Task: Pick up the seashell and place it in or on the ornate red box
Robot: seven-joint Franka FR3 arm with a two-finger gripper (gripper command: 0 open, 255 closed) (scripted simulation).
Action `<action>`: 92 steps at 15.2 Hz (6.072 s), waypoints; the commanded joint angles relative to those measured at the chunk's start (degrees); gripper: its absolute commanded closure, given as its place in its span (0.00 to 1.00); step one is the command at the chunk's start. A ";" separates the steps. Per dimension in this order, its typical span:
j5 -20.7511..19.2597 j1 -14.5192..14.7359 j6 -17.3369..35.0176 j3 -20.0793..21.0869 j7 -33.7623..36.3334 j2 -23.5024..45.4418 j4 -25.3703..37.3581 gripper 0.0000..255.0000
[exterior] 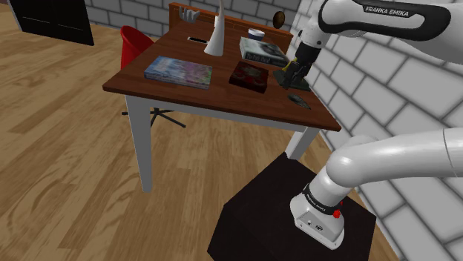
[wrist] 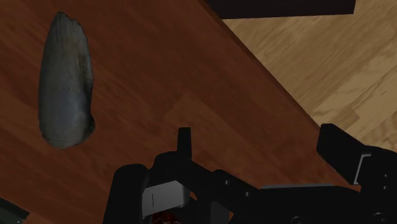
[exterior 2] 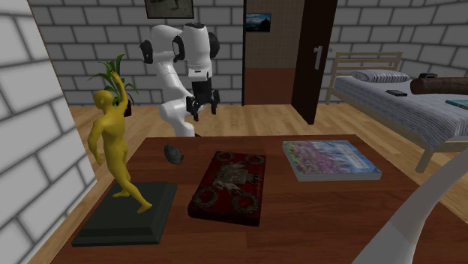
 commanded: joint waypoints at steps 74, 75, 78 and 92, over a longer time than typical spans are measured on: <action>4.40 -0.03 -0.90 -12.37 -7.94 38.29 38.30 1.00; 5.16 0.15 -1.25 -12.24 -7.73 40.44 40.67 1.00; 7.47 0.41 -2.79 -11.85 -7.10 47.17 48.55 1.00; 11.08 0.42 0.08 -10.76 -5.95 58.70 56.69 1.00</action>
